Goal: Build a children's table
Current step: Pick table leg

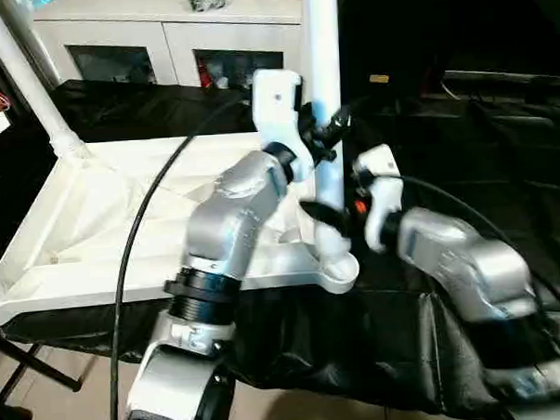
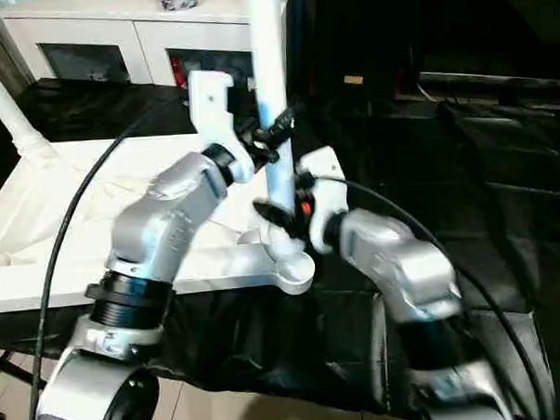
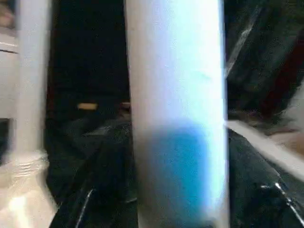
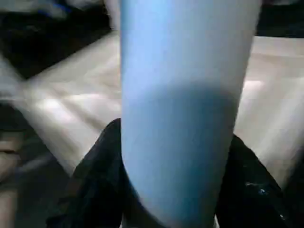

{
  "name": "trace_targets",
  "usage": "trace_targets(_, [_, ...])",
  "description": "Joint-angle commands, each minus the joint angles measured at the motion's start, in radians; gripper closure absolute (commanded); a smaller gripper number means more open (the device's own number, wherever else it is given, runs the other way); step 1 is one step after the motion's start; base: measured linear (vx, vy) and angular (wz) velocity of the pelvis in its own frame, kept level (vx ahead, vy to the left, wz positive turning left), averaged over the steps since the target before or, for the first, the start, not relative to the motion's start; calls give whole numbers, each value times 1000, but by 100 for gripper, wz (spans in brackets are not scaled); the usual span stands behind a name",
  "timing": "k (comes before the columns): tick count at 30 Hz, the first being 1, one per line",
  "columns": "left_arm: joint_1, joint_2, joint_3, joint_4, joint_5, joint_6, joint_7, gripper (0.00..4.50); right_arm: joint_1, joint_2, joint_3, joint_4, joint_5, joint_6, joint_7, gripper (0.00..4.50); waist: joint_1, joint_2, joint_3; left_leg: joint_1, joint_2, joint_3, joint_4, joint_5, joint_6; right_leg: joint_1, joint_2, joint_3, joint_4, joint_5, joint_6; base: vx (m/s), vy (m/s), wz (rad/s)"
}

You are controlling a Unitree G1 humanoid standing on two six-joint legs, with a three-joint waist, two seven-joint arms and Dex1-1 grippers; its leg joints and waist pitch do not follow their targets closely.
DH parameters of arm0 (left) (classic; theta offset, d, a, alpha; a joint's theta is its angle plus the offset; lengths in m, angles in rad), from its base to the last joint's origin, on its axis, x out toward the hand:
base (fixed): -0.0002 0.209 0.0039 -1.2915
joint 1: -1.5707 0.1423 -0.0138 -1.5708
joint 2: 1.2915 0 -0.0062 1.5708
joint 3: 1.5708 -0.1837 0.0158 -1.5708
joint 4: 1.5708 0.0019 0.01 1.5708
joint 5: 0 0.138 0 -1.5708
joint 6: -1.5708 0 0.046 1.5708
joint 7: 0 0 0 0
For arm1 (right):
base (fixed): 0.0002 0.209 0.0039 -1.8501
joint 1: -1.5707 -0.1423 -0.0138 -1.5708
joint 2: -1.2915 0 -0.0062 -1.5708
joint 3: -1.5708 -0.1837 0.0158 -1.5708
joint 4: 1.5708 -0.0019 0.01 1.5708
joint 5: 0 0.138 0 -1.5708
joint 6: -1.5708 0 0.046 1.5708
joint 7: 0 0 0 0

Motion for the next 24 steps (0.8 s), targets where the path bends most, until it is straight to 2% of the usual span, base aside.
trace_targets(1, [4,38,13,-16,-82,98,-124,149,3,-18,-52,-82,103,1,118,259,5,-20,-79,10,22,-3,-50,-35,63,67,-59,28,-46,59,-259,0,0,0])
trace_targets(2, [4,38,13,-16,-82,98,-124,149,3,-18,-52,-82,103,1,118,259,5,-19,-79,10,23,-4,-51,-33,66,66,-60,27,-44,57,-260,0,0,0])
trace_targets(3, [16,54,22,-24,-142,153,-193,146,13,-33,-70,-96,145,9,172,259,3,-20,-78,10,23,-4,-50,-32,71,65,-60,26,-45,49,-264,0,0,0])
trace_targets(4, [17,55,24,-25,-151,160,-200,146,14,-35,-72,-98,151,10,179,259,4,-20,-76,9,23,-2,-51,-40,72,64,-61,26,-47,27,-268,0,0,0])
trace_targets(6, [17,72,55,-20,-255,238,-294,146,34,-71,-86,-116,207,25,264,259,5,-19,-74,12,23,-2,-52,-66,64,63,-61,26,-52,-28,-268,0,0,0])
trace_targets(7, [17,72,55,-20,-255,238,-294,146,34,-71,-86,-116,207,25,264,259,5,-19,-74,12,23,-2,-52,-66,64,63,-61,26,-52,-28,-268,0,0,0])
trace_targets(9, [15,84,65,-16,-310,284,-348,146,49,-99,-78,-128,230,35,314,260,4,-20,-72,12,24,-3,-54,-86,52,63,-61,25,-58,-79,-255,0,0,0])
trace_targets(10, [15,84,65,-16,-310,285,-349,146,49,-99,-78,-128,231,35,314,260,6,-15,-73,13,24,-3,-54,-88,49,62,-62,26,-58,-85,-253,0,0,0])
trace_targets(12, [13,96,70,-21,-355,312,-408,146,70,-133,-62,-151,251,53,368,260,4,-15,-72,12,24,-4,-56,-99,41,63,-61,25,-64,-119,-238,0,0,0])
trace_targets(13, [13,96,70,-21,-355,312,-408,146,70,-133,-62,-151,251,53,368,260,4,-15,-72,12,24,-4,-56,-99,41,63,-61,25,-64,-119,-238,0,0,0])
trace_targets(14, [11,98,72,-19,-360,317,-413,174,75,-140,-59,-156,255,57,377,260,3,-15,-71,12,25,-5,-58,-104,36,60,-60,25,-65,-130,-234,0,0,0])
trace_targets(15, [2,97,82,-9,-369,322,-410,181,81,-153,-53,-162,259,64,390,260,3,-16,-71,13,25,-4,-58,-109,35,60,-60,25,-67,-138,-232,0,0,0])
trace_targets(17, [0,97,84,-9,-374,321,-415,181,84,-158,-49,-163,256,63,393,260,3,-17,-71,12,24,-4,-58,-110,31,60,-62,26,-69,-154,-227,0,0,0])
trace_targets(19, [-1,101,84,-13,-381,326,-423,212,86,-164,-46,-164,255,63,397,260,4,-17,-71,12,24,-5,-58,-106,29,59,-61,25,-69,-152,-224,0,0,0])
trace_targets(23, [-3,101,76,-3,-351,297,-394,231,83,-170,-42,-158,252,58,400,260,4,-19,-73,10,24,-5,-57,-93,33,60,-62,25,-67,-144,-218,0,0,0])
trace_targets(24, [-5,98,83,3,-352,299,-374,248,81,-173,-41,-156,251,56,401,260,4,-21,-73,10,24,-5,-56,-90,34,60,-61,25,-68,-140,-218,0,0,0])
